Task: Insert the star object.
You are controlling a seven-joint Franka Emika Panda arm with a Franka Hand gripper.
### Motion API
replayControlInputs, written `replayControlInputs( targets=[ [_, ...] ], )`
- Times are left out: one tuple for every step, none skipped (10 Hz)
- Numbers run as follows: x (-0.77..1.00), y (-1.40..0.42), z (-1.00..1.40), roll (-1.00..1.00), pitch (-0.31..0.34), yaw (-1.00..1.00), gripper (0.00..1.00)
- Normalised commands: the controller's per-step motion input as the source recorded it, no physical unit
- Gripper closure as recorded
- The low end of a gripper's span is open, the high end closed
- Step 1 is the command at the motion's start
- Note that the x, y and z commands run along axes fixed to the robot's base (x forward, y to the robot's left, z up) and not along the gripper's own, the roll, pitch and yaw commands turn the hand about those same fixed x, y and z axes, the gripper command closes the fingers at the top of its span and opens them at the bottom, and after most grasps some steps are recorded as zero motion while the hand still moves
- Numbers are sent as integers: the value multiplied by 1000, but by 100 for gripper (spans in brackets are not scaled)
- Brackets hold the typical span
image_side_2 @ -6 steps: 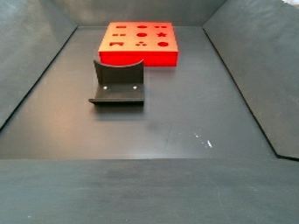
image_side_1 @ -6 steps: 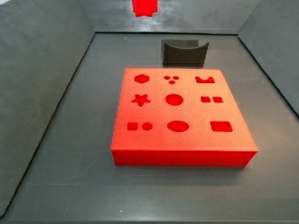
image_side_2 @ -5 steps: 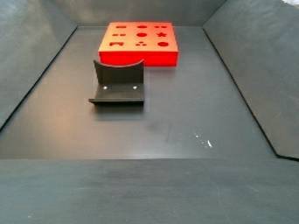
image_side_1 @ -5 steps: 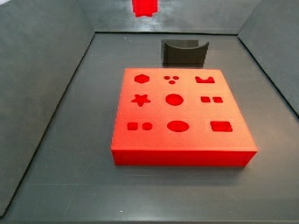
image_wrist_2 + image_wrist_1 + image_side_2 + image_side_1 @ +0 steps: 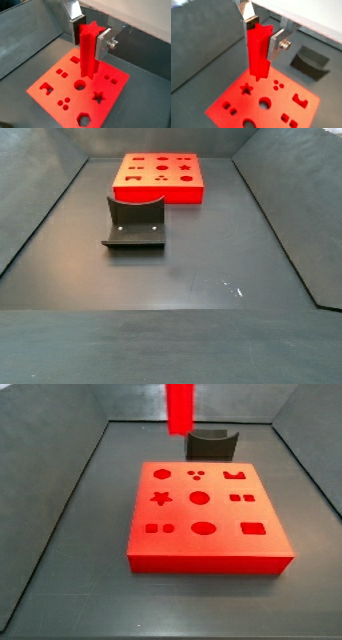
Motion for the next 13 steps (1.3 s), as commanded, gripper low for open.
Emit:
replayControlInputs(
  targets=[
    [480, -26, -483, 90, 0, -620, 100],
    [391, -54, -417, 59, 0, -657, 100],
    [366, -51, -406, 33, 29, -654, 100],
    [200, 0, -454, 56, 94, -711, 100],
    [0, -77, -474, 0, 187, -874, 100],
    [0, -9, -497, -3, 297, -814, 100],
    [0, -54, -371, -43, 266, -771, 100],
    [129, -137, -200, 20, 226, -586, 100],
    [31, -17, -169, 103, 301, -463, 100],
    [-23, -43, -186, 99, 349, -391, 100],
    [-51, -51, -183, 81, 357, -371, 100],
    [-220, 0, -194, 64, 317, -277, 100],
    [-229, -54, -186, 44, 231, -80, 100]
  ],
)
